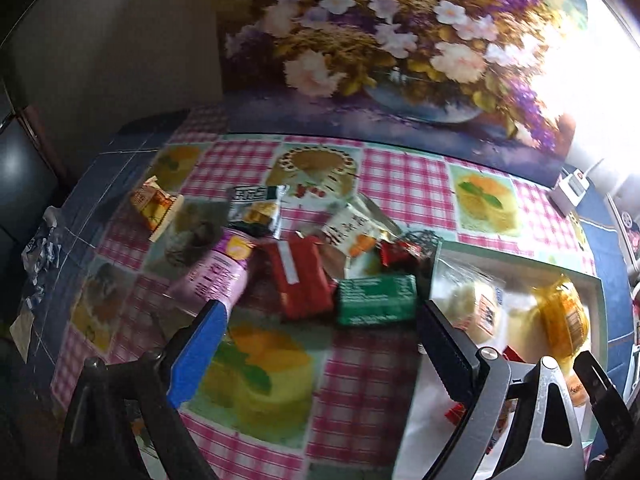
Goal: Organize snacks
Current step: 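Place the pudding cup in the tray with the right tool while the left tool drops the chip bag there, then grasp the pink pastry bag with the left tool while the right tool grasps the green box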
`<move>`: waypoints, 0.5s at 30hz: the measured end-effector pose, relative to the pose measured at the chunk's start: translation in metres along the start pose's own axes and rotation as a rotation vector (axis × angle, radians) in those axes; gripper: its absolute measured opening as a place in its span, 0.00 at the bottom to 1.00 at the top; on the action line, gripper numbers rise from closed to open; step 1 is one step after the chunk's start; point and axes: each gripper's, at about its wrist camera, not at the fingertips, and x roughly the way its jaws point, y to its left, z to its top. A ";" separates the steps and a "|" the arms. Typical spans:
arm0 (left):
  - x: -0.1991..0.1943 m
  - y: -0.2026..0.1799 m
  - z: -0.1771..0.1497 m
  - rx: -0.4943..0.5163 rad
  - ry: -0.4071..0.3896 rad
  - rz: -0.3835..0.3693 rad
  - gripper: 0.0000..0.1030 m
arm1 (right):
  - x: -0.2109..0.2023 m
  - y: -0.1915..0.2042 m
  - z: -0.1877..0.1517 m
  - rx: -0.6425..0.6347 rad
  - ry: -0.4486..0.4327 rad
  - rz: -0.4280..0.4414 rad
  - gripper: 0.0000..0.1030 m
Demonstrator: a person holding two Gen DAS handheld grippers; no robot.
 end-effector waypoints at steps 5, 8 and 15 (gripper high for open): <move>-0.002 0.015 0.009 -0.018 -0.030 -0.013 0.92 | -0.002 0.019 -0.001 -0.040 -0.011 0.058 1.00; -0.006 0.024 0.015 -0.039 -0.056 -0.028 0.92 | -0.004 0.036 0.000 -0.065 -0.017 0.086 1.00; 0.003 0.058 0.026 -0.097 -0.065 -0.041 0.92 | -0.006 0.092 0.006 -0.165 -0.066 0.136 1.00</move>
